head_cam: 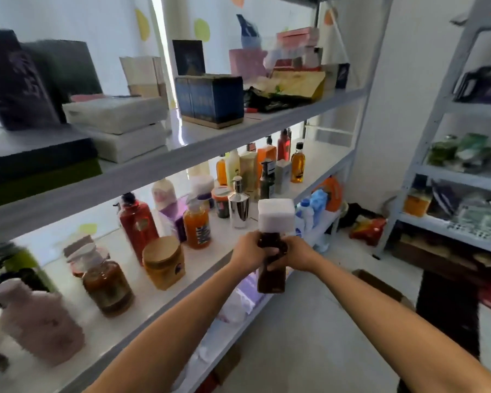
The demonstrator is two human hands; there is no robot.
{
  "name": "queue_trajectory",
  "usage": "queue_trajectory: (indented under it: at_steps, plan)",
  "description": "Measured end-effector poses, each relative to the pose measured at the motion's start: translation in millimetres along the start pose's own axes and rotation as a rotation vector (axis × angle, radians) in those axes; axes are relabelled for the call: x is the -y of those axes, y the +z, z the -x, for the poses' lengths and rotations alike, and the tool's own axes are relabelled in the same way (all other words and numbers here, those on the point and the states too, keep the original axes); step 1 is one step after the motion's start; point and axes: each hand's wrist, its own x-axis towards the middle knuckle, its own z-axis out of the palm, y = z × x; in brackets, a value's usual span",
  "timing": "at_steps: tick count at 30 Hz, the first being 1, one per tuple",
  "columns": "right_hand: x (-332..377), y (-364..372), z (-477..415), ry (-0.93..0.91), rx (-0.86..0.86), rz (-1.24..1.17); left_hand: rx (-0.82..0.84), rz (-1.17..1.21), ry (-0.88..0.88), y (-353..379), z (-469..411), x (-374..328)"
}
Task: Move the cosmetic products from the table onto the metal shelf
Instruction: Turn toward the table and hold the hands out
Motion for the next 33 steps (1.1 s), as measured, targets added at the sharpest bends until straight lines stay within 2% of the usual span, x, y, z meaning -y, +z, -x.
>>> queue_trajectory:
  at_steps: [6,15,23,33]
  plan:
    - [-77.2,-80.3,-62.6,0.057,-0.022,0.041,0.046,-0.080,0.046,68.7,-109.9,-40.6]
    - [-177.2,-196.8,-164.7,0.096,0.012,0.042,0.021,-0.046,-0.066,157.6,-249.6,-101.9]
    - [-238.9,-272.9,-271.5,0.101,0.021,0.055,0.034,0.020,-0.076,200.1,-384.9,-128.7]
    - [-286.6,-374.4,-428.1,0.047,-0.006,0.101,-0.066,-0.090,-0.074,221.0,-569.4,-159.8]
